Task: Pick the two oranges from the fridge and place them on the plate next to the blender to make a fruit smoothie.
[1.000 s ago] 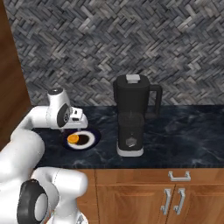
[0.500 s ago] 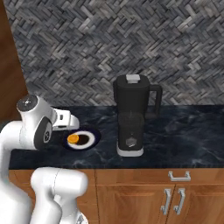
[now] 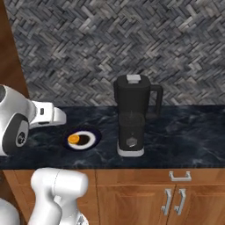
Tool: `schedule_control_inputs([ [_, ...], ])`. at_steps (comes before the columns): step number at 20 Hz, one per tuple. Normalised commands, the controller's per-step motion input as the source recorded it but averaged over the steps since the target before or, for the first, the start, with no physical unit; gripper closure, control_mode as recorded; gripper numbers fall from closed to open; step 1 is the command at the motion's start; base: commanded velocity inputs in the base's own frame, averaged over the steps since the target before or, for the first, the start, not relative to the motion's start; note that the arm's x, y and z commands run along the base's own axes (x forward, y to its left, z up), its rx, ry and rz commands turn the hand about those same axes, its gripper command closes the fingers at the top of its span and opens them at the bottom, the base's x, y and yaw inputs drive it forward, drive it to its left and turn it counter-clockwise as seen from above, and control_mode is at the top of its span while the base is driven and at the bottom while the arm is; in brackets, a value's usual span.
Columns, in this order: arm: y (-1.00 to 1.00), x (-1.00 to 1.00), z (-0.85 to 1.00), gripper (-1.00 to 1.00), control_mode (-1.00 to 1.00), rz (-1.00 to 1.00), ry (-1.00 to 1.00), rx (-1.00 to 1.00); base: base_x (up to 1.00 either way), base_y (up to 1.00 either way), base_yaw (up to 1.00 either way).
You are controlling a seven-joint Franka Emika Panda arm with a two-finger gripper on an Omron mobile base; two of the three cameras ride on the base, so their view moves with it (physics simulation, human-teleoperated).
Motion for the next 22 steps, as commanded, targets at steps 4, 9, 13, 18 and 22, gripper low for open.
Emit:
schedule_control_inputs([
  [4, 0.00, 0.00, 0.00, -1.00, 1.00, 0.00, 0.00, 0.00, -0.12, -0.93, 0.28],
  [9, 0.00, 0.00, 0.00, -1.00, 1.00, 0.00, 0.00, 0.00, -0.25, -0.35, 0.77],
  [13, 0.00, 0.00, 0.00, -1.00, 1.00, 0.00, 0.00, 0.00, -0.26, 0.00, 1.00],
  [18, 0.00, 0.00, 0.00, -1.00, 1.00, 0.00, 0.00, 0.00, -0.12, 0.03, 1.00],
  [22, 0.00, 0.00, 0.00, -1.00, 1.00, 0.00, 0.00, 0.00, -0.18, 0.23, 1.00],
])
